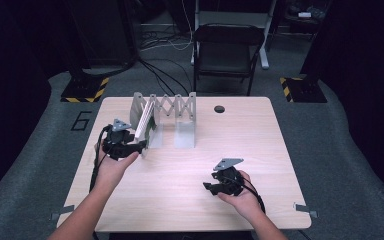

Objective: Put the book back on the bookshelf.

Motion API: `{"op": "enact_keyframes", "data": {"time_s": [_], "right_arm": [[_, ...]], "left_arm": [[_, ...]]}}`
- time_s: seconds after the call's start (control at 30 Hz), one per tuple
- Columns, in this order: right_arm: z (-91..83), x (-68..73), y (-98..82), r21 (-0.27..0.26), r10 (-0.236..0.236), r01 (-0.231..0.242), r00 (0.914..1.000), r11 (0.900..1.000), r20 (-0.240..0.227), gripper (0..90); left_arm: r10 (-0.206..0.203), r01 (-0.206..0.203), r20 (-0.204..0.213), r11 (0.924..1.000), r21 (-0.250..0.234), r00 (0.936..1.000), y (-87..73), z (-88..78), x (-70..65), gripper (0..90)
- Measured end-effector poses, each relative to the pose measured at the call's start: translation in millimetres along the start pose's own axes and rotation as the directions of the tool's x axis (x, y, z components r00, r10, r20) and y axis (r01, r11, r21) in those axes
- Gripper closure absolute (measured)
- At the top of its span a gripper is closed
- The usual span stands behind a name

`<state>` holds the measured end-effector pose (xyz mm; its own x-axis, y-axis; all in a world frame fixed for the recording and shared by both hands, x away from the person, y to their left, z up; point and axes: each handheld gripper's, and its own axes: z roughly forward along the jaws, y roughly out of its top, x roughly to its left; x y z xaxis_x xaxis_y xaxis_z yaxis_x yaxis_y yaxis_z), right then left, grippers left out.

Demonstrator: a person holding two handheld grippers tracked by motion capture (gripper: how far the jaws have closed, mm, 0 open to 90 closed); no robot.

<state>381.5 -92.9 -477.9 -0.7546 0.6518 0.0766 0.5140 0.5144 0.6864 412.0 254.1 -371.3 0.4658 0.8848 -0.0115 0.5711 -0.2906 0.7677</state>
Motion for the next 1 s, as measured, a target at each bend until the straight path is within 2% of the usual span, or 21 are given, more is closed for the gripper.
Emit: {"op": "enact_keyframes", "data": {"time_s": [0.1,0.4,0.57,0.7,0.87,0.97,1.0], "right_arm": [[0.0,-0.3,0.1,-0.001,0.001,-0.001,1.0000,1.000,-0.001,47.8],[0.7,-1.6,-0.3,-0.003,0.005,-0.005,1.0000,1.000,-0.001,47.8],[0.9,-1.7,-0.4,-0.006,0.005,-0.005,1.0000,1.000,0.001,47.9],[0.1,-1.5,-0.3,-0.001,0.006,-0.006,1.0000,1.000,0.002,47.8],[0.7,-2.0,-0.7,0.007,-0.001,0.001,1.0000,1.000,0.001,47.8],[1.2,-0.7,-0.5,0.006,0.010,-0.010,0.9999,1.000,0.004,47.8],[1.5,-1.3,-0.6,0.004,-0.001,0.001,1.0000,1.000,0.005,47.9]], "left_arm": [[0.008,-0.008,0.010,0.9999,-0.009,0.9999,-4.9,-5.5,-4.3,46.3],[0.031,-0.032,0.072,0.9994,0.013,0.9970,-25.8,-16.0,-14.1,46.5],[0.016,-0.018,0.103,0.9997,0.017,0.9945,-43.1,-13.9,-20.2,46.5],[0.034,-0.038,0.134,0.9990,0.026,0.9904,-60.8,-10.4,-24.0,46.5],[0.039,-0.042,0.146,0.9989,0.020,0.9885,-78.7,-5.8,-26.5,46.5],[0.043,-0.047,0.155,0.9987,0.020,0.9871,-87.7,-4.3,-27.0,46.5],[0.041,-0.044,0.157,0.9989,0.015,0.9868,-90.0,-3.7,-27.4,46.5]]}}
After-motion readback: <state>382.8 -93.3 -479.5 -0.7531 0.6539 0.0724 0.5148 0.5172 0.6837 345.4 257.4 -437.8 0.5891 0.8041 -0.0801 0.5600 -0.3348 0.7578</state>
